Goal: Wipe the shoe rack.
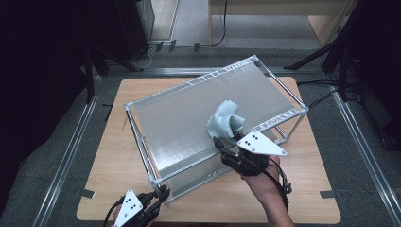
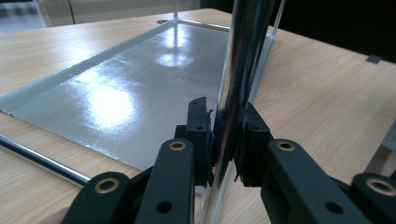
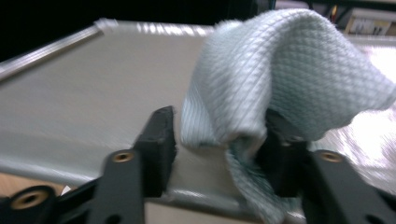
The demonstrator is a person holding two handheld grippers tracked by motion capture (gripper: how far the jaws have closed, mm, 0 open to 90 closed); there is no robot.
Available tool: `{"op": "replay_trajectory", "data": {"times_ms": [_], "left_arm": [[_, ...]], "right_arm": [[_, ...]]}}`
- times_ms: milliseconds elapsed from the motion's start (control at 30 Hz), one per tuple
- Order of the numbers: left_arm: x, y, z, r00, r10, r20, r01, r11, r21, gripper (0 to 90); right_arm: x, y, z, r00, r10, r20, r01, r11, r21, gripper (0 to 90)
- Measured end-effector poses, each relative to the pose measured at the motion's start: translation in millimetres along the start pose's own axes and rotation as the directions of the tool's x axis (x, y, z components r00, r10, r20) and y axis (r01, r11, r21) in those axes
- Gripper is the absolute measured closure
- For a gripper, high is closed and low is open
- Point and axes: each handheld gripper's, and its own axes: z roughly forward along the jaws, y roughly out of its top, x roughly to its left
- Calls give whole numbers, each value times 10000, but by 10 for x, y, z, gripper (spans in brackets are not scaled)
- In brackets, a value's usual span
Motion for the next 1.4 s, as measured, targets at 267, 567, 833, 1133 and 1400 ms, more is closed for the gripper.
{"op": "replay_trajectory", "data": {"times_ms": [267, 567, 833, 1133, 1400], "left_arm": [[-96, 8, 64, 10000, 38, 29, -38, 10000, -18, 799], [-259, 40, 131, 9996, 247, 148, -250, 9996, 157, 802], [-163, 21, 59, 10000, 32, -19, -31, 9999, 97, 802], [-67, -3, -5, 9997, -62, -247, 63, 10000, 40, 801], [-243, 20, 116, 9999, 75, 146, -75, 10000, 41, 804]], "right_arm": [[104, -98, 43, 10000, 16, 66, -16, 10000, -28, 821], [919, -104, 109, 9718, -903, -2176, 909, 9958, -71, 820], [370, -89, 15, 9958, -449, -794, 455, 9989, 60, 820], [-476, -139, -253, 9815, 879, 1704, -833, 9959, -340, 822], [-20, -147, -85, 9985, 292, 463, -290, 9996, -50, 824]]}}
